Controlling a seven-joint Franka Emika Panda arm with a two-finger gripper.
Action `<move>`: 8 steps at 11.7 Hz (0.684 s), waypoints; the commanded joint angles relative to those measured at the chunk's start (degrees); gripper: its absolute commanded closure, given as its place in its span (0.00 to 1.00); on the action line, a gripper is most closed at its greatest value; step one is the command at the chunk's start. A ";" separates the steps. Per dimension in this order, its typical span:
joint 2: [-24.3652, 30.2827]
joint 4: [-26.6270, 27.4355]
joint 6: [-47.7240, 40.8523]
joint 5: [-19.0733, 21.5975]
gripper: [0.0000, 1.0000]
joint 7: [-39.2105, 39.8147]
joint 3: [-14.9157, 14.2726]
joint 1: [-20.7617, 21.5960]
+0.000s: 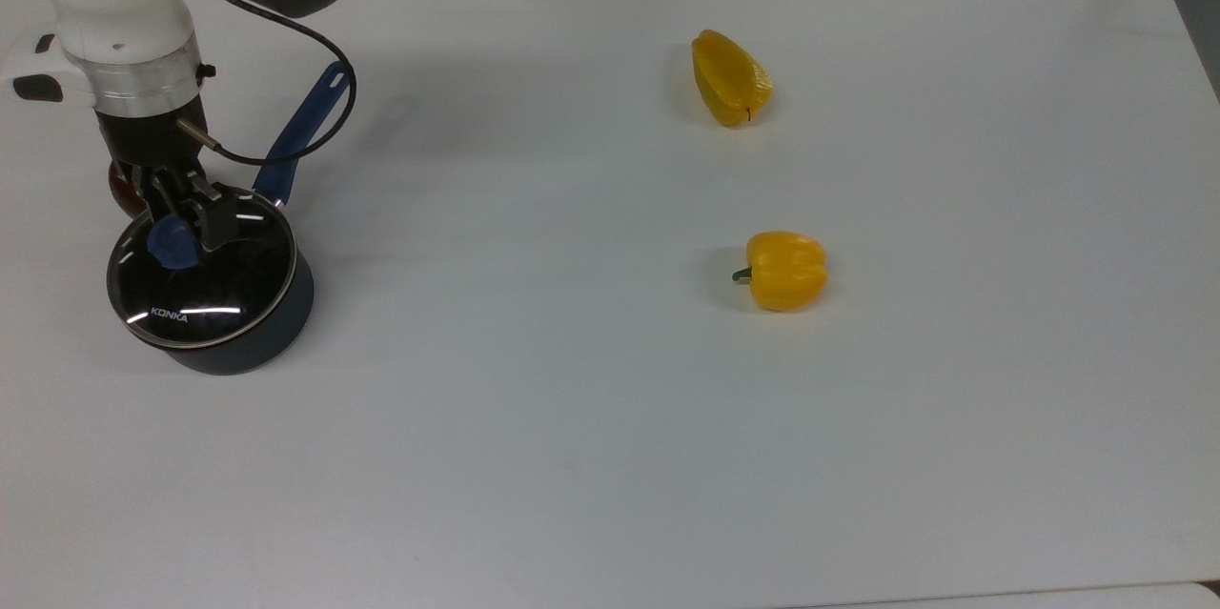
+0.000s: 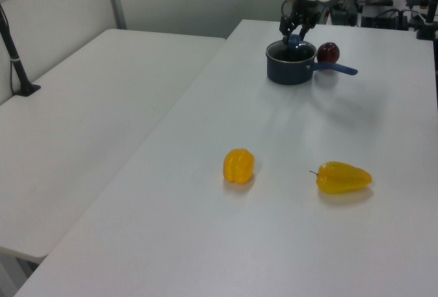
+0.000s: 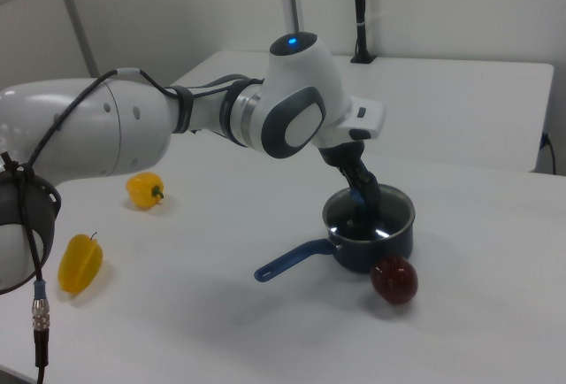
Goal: Close lid
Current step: 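Lower the lid onto the saucepan rim and open the gripper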
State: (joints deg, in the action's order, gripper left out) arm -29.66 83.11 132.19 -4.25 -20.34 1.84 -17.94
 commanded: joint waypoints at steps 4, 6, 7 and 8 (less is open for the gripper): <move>2.75 0.92 -2.53 0.30 0.00 1.01 0.01 0.36; 5.65 1.09 -5.35 -4.42 0.00 1.01 0.01 2.89; 6.97 1.09 -8.84 -7.32 0.00 1.01 0.01 5.08; 8.46 1.00 -12.62 -9.09 0.00 1.18 0.10 6.85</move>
State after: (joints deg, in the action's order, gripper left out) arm -25.90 82.72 127.09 -9.18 -19.95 2.25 -15.46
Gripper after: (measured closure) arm 0.000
